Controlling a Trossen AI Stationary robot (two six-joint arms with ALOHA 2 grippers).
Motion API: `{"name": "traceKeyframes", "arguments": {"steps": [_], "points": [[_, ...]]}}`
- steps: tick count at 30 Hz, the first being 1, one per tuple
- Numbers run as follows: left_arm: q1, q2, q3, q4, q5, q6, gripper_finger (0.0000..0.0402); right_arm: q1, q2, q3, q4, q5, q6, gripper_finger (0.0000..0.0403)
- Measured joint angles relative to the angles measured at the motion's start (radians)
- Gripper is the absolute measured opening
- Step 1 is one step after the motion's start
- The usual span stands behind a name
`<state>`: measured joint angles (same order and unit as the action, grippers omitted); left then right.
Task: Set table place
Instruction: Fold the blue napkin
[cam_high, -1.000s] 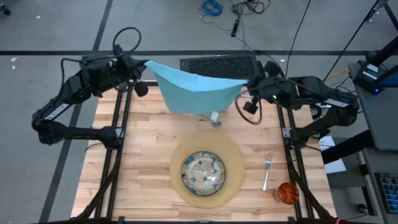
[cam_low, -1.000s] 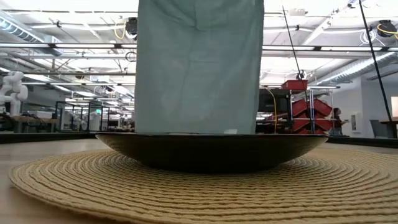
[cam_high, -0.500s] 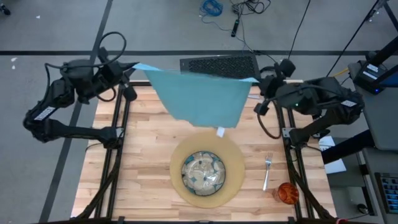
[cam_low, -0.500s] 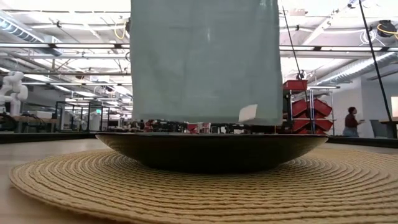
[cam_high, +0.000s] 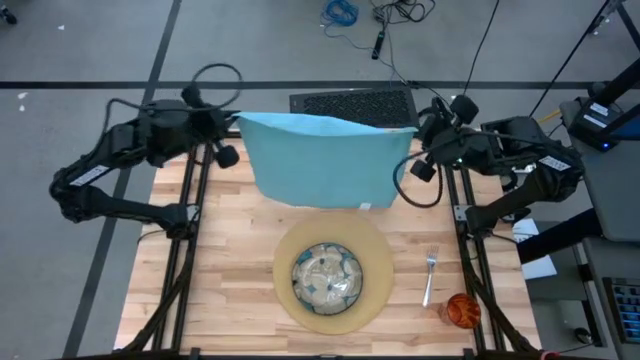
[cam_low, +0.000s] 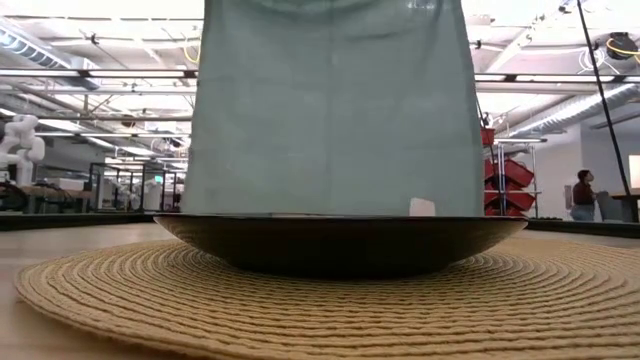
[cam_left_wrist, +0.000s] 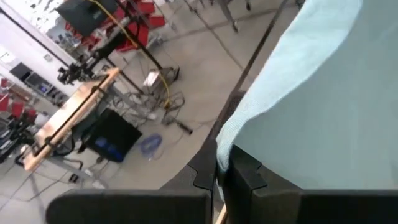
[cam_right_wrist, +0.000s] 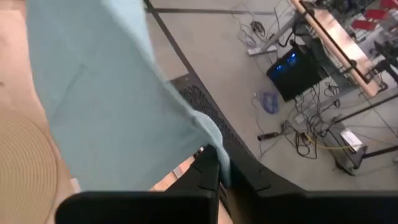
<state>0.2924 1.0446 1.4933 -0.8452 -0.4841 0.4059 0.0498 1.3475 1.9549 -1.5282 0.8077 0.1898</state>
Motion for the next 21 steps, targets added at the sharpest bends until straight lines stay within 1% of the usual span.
{"name": "traceKeyframes", "arguments": {"steps": [5, 8, 11, 15, 19, 21], "points": [[0.0, 0.044, -0.001, -0.005, -0.021, 0.019, 0.0, -0.037, 0.0, 0.0, -0.044, -0.02, 0.018, 0.0], [0.0, 0.041, -0.001, -0.002, -0.023, 0.02, 0.0, -0.016, 0.0, -0.001, -0.043, -0.016, 0.02, 0.0], [0.0, 0.021, -0.001, -0.002, -0.025, 0.02, 0.0, 0.027, 0.0, -0.001, -0.043, 0.011, 0.019, 0.0], [0.0, -0.035, -0.001, 0.013, -0.026, 0.02, 0.0, 0.068, -0.002, -0.001, -0.042, 0.047, 0.021, 0.0], [-0.004, -0.08, 0.01, 0.026, -0.019, 0.014, 0.0, 0.079, -0.005, 0.033, -0.036, 0.048, 0.027, 0.0], [-0.028, -0.095, 0.018, 0.016, -0.017, -0.005, 0.0, 0.101, -0.006, 0.05, -0.02, 0.045, 0.027, 0.0]]}}
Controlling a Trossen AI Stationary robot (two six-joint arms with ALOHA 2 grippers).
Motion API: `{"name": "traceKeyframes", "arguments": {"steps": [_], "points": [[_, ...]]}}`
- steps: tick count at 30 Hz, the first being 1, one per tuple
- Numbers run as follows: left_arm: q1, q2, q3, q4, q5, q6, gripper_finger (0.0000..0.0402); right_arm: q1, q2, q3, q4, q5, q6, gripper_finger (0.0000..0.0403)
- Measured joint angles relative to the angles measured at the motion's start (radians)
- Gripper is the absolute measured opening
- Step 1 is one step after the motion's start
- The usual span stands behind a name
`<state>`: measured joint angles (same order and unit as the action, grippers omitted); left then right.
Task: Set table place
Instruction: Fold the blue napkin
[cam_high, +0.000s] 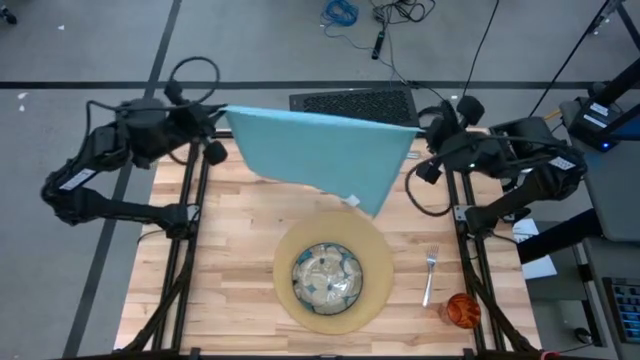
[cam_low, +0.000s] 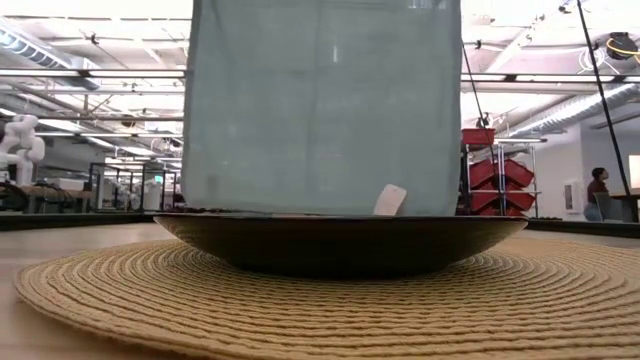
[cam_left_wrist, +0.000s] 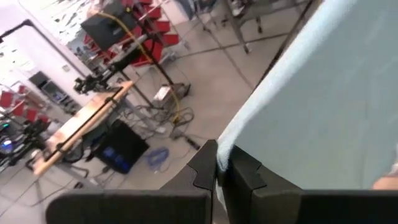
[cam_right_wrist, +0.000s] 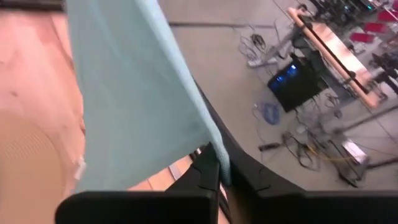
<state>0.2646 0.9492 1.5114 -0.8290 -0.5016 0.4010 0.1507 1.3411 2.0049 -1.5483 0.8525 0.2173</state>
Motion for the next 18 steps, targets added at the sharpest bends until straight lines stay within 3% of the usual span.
{"name": "traceKeyframes", "arguments": {"steps": [12, 18], "points": [[-0.228, -0.008, 0.001, -0.041, -0.024, -0.079, 0.0, 0.182, 0.01, 0.018, 0.051, 0.009, 0.025, 0.0], [-0.301, -0.007, 0.011, -0.01, -0.062, -0.078, 0.0, 0.206, 0.008, 0.041, 0.045, 0.028, 0.028, 0.0]]}}
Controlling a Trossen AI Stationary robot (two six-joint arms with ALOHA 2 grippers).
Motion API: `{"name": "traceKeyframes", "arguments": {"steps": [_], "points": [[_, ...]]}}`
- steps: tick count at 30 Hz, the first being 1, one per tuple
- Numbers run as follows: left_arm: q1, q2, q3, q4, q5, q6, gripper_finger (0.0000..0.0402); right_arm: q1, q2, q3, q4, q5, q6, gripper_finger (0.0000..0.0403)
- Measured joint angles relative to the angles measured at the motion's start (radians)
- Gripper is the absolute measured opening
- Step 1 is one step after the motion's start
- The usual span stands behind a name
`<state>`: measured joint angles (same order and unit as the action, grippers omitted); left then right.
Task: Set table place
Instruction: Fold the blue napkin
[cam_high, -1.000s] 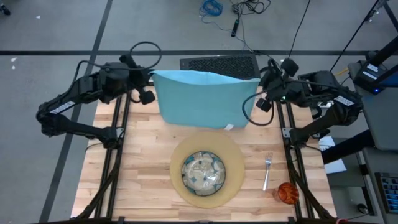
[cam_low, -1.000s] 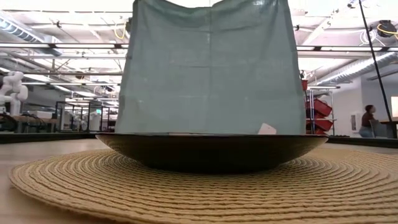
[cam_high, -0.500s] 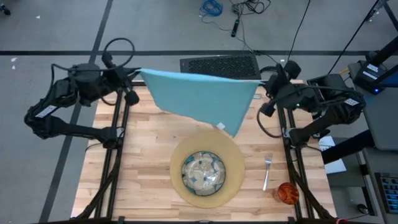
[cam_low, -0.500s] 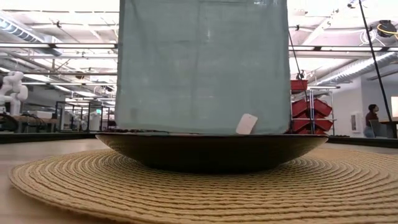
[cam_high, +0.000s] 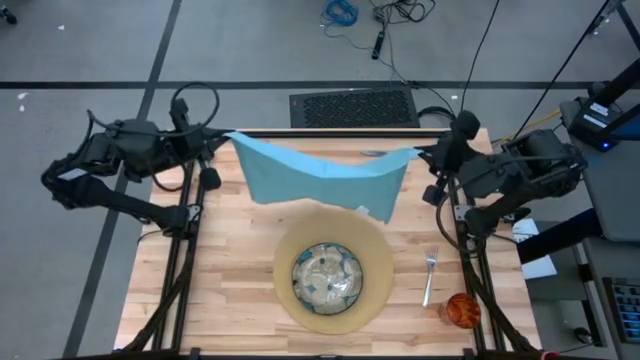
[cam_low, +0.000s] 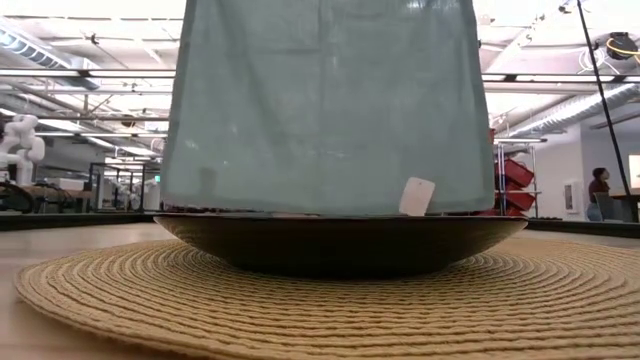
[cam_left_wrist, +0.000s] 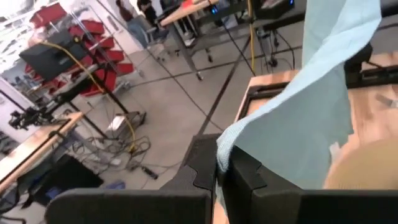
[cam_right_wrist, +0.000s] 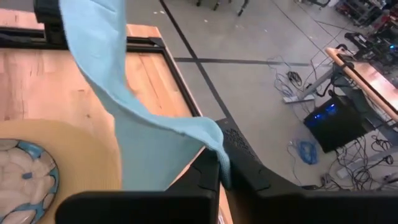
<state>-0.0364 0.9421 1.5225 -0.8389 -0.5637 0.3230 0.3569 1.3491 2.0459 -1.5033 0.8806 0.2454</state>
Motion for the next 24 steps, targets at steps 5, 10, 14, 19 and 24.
{"name": "traceKeyframes", "arguments": {"steps": [5, 10, 14, 19, 24], "points": [[-0.008, 0.0, 0.033, 0.001, -0.051, 0.022, 0.0, -0.03, -0.004, 0.047, -0.051, 0.008, -0.007, 0.0], [0.031, 0.015, 0.022, -0.076, -0.074, -0.024, 0.0, -0.141, -0.014, 0.044, -0.067, -0.103, 0.009, 0.0], [0.09, 0.068, -0.001, -0.154, -0.076, -0.071, 0.0, -0.252, -0.014, 0.008, -0.067, -0.195, -0.002, 0.0], [0.153, 0.141, -0.042, -0.187, -0.078, -0.081, 0.0, -0.373, -0.014, -0.079, -0.067, -0.248, -0.019, 0.0], [0.201, 0.194, -0.063, -0.146, -0.079, -0.051, 0.0, -0.453, -0.014, -0.185, -0.049, -0.261, -0.046, 0.0]]}}
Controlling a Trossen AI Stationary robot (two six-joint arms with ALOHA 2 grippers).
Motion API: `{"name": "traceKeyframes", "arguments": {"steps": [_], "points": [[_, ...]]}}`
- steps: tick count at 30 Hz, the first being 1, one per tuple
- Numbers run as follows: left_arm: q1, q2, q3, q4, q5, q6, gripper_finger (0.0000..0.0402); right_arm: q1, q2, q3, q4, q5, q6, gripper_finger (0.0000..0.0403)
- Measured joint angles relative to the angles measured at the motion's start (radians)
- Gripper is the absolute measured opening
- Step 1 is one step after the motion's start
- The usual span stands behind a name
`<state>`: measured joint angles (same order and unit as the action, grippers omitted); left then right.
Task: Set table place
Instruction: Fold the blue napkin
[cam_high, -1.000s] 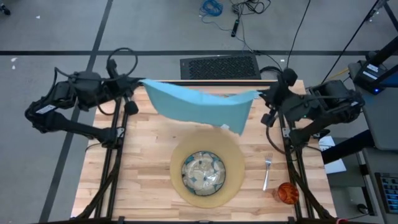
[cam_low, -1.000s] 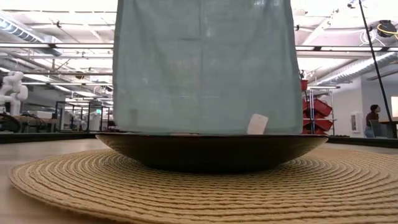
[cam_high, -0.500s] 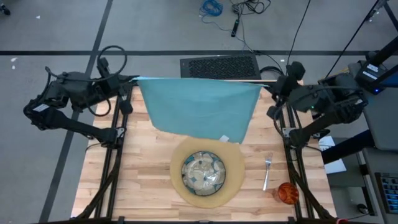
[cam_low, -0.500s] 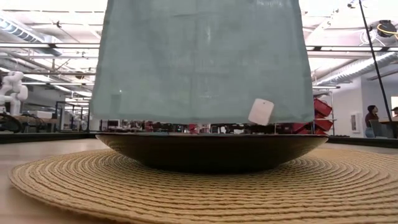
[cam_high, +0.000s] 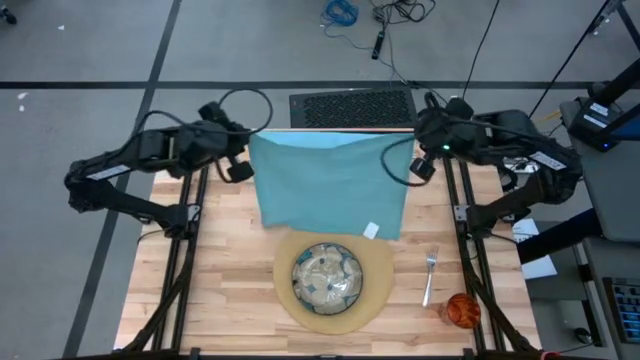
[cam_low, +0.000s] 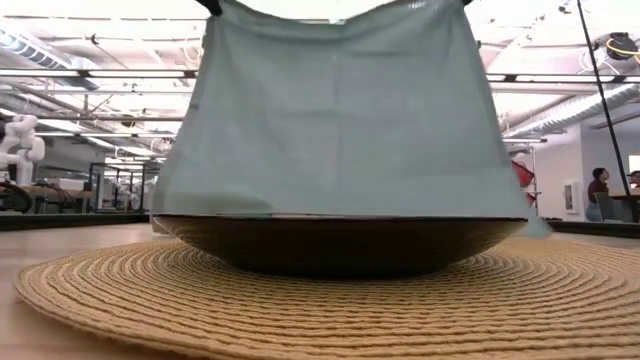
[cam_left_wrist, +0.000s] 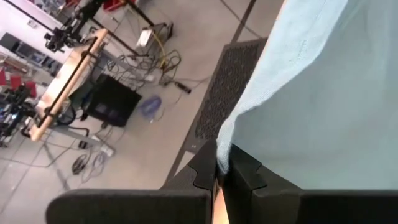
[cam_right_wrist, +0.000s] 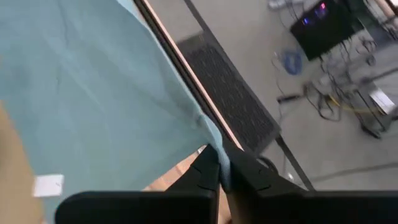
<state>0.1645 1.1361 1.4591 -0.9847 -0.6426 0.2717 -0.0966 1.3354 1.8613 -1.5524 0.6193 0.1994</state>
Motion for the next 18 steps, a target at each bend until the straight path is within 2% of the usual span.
{"name": "traceKeyframes", "arguments": {"steps": [10, 18], "points": [[0.089, 0.117, -0.006, 0.063, 0.035, 0.053, 0.0, -0.106, 0.0, -0.172, 0.191, -0.046, -0.124, 0.0], [0.157, 0.204, -0.006, 0.099, 0.119, 0.075, 0.0, -0.191, 0.0, -0.301, 0.311, -0.119, -0.186, 0.0]]}}
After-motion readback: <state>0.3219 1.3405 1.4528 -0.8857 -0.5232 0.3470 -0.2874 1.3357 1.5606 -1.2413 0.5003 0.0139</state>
